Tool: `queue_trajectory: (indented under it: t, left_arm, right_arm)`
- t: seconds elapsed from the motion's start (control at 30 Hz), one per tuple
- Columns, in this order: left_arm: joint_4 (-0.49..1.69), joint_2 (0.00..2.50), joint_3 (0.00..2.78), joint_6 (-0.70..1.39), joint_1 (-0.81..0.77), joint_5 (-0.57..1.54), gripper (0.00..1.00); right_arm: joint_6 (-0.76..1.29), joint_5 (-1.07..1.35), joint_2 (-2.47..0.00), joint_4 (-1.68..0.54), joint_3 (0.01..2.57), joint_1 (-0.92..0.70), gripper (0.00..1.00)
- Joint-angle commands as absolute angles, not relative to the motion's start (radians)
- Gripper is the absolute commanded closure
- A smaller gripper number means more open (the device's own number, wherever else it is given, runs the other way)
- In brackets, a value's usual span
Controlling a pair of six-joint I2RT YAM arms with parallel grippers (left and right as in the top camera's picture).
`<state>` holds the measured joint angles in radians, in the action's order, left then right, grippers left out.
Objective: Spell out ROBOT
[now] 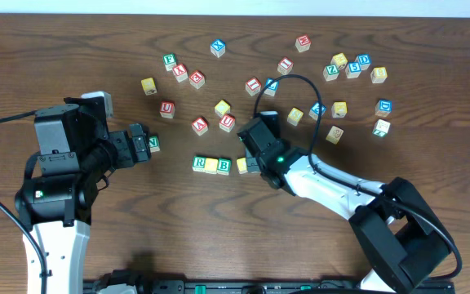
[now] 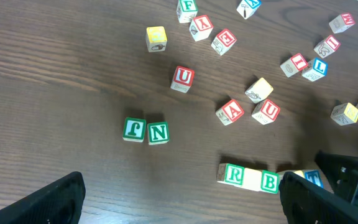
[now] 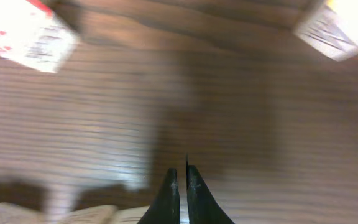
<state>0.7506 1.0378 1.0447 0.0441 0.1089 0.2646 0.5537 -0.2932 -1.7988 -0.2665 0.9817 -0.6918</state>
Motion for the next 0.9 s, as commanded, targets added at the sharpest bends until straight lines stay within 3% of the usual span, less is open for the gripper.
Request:
queue_trajectory:
  t: [0.0, 0.87]
  left_arm:
    - [0.748, 1.038, 1.066, 0.030, 0.113, 0.276, 0.02]
    - [0.748, 1.038, 1.066, 0.030, 0.113, 0.276, 0.02]
  right_arm:
    - [0.632, -0.337, -1.802, -0.315, 0.980, -0.665, 0.99]
    - [0.646, -0.142, -1.790, -0.367, 0.981, -0.685, 0.99]
